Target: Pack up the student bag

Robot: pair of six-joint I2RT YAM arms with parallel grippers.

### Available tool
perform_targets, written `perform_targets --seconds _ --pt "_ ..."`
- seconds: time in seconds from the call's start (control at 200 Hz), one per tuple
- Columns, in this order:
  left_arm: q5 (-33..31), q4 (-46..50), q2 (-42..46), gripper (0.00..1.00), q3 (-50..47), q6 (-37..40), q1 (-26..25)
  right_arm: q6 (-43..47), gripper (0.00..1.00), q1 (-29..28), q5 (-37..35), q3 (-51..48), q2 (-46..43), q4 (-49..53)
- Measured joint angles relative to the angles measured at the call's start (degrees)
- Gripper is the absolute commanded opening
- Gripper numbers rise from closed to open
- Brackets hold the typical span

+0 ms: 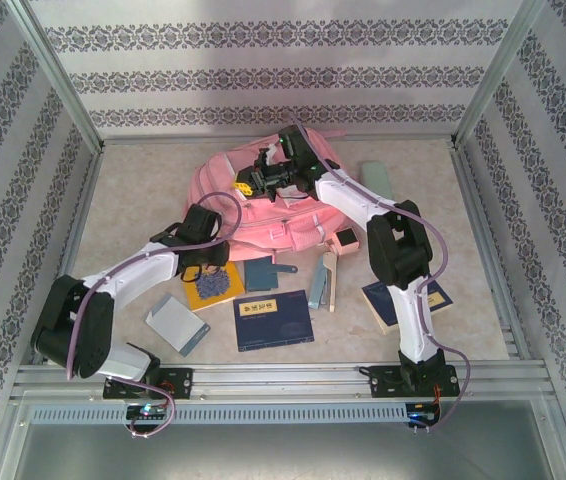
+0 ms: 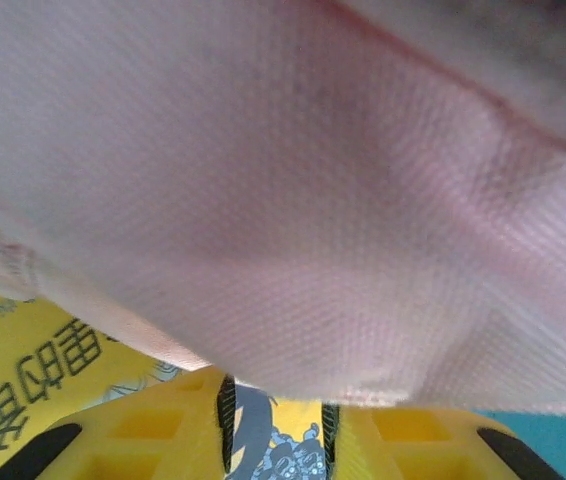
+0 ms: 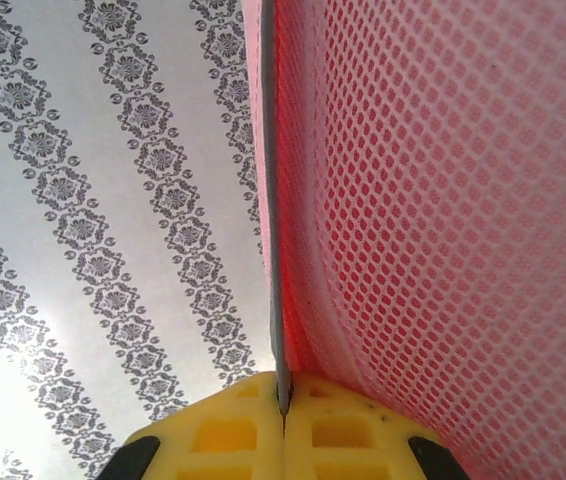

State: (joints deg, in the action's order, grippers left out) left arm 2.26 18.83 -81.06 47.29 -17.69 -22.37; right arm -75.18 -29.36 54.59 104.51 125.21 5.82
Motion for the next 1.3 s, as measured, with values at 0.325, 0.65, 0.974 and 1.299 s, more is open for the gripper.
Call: perform_targets --seconds 0.325,0.65,0.974,1.299 --pt "3.2 3.7 7.2 0.50 1.2 2.3 5.8 1.6 0.00 1.5 1.0 0.0 -2.3 2.2" --pt "9.9 4.6 1.1 0.49 3.5 2.7 5.9 1.6 0.00 1.5 1.0 0.0 -2.3 2.5" --pt "7.5 4.5 -3.5 0.46 5.9 2.3 5.1 0.0 0.00 1.5 1.0 0.0 -2.3 1.2" --pt "3.4 3.4 -5.9 0.35 7.4 2.3 5.1 -2.8 0.00 1.0 0.8 -1.1 -2.3 -1.4"
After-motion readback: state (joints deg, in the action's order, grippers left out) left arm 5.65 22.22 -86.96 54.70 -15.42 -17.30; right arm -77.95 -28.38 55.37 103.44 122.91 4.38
